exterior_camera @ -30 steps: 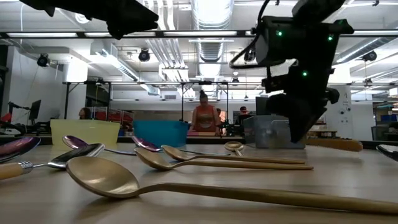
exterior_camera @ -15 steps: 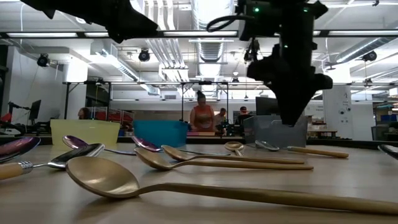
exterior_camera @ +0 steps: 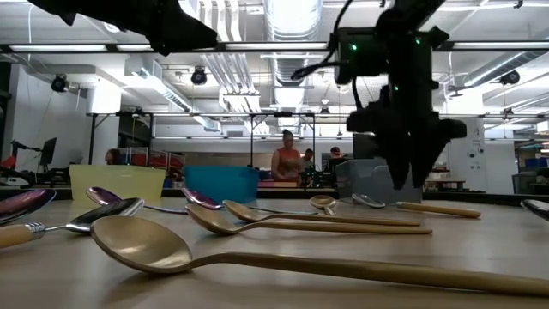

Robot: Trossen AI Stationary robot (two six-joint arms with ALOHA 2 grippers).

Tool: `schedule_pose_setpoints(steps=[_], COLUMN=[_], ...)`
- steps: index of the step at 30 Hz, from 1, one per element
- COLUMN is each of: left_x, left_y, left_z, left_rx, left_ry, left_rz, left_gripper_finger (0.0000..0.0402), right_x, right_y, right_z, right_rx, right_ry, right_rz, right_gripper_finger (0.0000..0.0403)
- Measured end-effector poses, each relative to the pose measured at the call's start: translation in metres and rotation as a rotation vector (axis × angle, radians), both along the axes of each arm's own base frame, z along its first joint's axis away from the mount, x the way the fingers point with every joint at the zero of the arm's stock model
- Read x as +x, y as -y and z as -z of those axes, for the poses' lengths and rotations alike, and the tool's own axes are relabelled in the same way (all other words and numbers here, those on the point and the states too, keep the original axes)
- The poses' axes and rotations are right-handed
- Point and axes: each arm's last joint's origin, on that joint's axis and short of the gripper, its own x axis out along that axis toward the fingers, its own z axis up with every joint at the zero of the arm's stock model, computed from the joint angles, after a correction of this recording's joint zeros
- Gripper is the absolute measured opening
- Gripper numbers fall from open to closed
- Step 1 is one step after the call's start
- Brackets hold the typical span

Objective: Sort silverware by color (type)
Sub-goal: Put the yellow spoon into the black bin

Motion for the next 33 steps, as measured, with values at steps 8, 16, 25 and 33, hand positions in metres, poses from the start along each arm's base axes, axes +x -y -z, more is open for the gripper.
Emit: schedule_pose_setpoints(steps=[8,16,25,33], left_x=[0.000,0.001,0.001,0.001], left_y=[0.000,0.000,0.000,0.000], left_z=[-0.003,-0.006,-0.006,-0.006], left_rx=[-0.011,0.007,0.009,0.009], left_ry=[0.019,0.032,0.028,0.027], left_rz=[-0.005,-0.005,-0.005,-0.005], left_gripper_finger=[0.0162,0.0162,0.0162,0.0162], right_x=[-0.005,-0.010,-0.009,0.003], right_y=[0.001,0.002,0.003,0.003], right_z=[0.031,0.037,0.038,0.024], right_rx=[-0.044,-0.079,-0.103,-0.100], right_ry=[0.114,0.120,0.124,0.154], right_rz=[0.018,0.029,0.029,-0.001], right_gripper_finger=[0.0178,0.0143,0.0030,0.0030])
